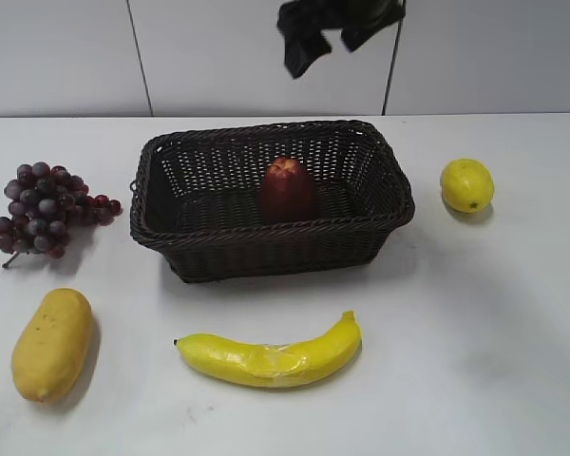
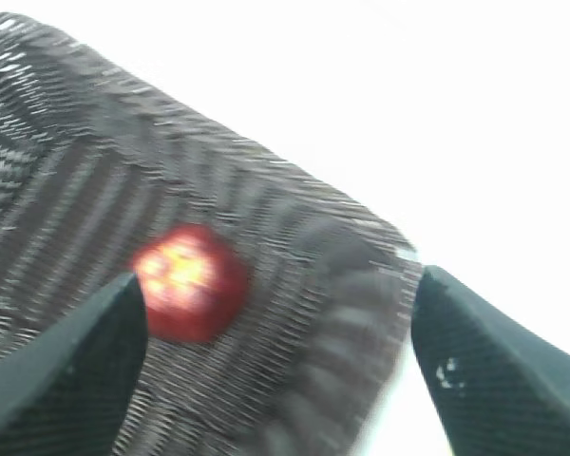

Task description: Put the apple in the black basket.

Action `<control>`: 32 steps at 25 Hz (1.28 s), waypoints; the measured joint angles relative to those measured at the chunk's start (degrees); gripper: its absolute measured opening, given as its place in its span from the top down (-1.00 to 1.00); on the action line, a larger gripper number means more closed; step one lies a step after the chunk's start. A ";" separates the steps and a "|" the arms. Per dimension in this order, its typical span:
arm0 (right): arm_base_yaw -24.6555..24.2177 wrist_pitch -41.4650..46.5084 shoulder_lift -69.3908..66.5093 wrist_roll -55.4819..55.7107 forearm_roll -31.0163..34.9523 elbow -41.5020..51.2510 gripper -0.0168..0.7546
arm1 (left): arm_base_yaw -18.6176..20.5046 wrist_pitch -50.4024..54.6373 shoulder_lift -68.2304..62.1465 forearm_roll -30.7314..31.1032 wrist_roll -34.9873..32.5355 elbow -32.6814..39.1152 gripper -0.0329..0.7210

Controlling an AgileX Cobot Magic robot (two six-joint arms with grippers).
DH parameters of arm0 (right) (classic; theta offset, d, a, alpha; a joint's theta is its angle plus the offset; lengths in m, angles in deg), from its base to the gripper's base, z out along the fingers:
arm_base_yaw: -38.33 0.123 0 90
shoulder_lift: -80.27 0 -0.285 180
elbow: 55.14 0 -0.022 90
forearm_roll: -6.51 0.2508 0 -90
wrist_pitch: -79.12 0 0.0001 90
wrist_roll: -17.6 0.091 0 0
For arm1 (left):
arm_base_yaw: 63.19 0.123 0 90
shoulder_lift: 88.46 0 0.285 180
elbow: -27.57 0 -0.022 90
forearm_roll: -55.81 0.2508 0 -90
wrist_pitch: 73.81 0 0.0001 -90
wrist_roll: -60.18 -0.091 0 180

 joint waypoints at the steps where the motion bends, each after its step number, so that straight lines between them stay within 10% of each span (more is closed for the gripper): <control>1: -0.64 1.15 1.66 0.70 -1.30 -0.07 -0.75 | 0.00 0.00 0.00 0.00 0.00 0.00 0.29; 12: -17.46 9.59 18.90 5.43 -0.93 13.49 -0.64 | 0.00 0.00 0.00 0.00 0.00 0.00 0.29; 32: -18.61 -6.22 90.81 8.26 -1.20 72.34 -0.58 | 0.00 0.00 0.00 0.00 0.00 0.00 0.29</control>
